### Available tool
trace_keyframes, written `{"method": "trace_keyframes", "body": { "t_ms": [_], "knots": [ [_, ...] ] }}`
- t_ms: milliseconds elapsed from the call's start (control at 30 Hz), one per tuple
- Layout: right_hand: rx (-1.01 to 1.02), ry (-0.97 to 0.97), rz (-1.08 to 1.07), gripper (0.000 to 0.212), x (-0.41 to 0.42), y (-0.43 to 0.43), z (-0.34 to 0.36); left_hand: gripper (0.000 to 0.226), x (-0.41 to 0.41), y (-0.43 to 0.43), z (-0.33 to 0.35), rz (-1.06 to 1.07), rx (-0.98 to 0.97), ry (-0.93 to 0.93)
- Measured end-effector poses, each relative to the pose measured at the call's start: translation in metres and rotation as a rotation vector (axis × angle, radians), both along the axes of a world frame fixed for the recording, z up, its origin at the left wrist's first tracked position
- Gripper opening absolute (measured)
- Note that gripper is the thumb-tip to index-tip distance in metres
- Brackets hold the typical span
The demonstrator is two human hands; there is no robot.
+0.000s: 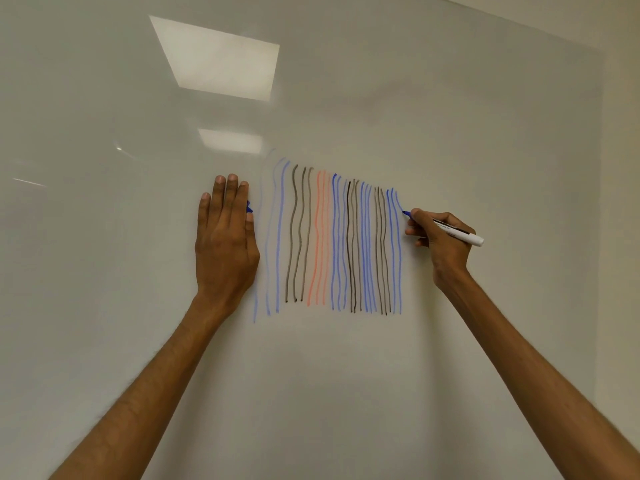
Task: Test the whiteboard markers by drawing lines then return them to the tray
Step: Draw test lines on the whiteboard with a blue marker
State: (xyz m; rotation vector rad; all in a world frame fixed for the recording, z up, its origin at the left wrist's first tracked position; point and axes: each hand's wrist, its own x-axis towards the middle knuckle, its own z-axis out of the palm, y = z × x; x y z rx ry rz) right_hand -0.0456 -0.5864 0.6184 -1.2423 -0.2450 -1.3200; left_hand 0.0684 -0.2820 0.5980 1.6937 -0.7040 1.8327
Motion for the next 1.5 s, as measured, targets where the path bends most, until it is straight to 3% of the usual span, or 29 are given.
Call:
{"method": "trace_keyframes", "body": {
  "t_ms": [1033, 1200, 1333, 1500],
  "knots": [
    [0.0, 0.221, -0.041, 0.016, -0.018, -0.012, -0.128, 0.046, 0.006, 0.002, -0.004, -0.032, 0.003, -0.036],
    [-0.012, 0.252, -0.045, 0.014, -0.021, -0.013, -0.135, 0.043, 0.003, 0.003, -0.005, -0.14, -0.032, -0.009],
    [-0.022, 0.286, -0.041, 0.016, -0.025, -0.012, -0.143, 0.044, -0.009, 0.006, -0.006, -0.404, -0.116, 0.137],
    [0.032, 0.283, -0.009, 0.016, -0.032, -0.005, -0.144, 0.035, -0.025, 0.012, -0.02, -0.501, -0.144, 0.204]
  ]
}}
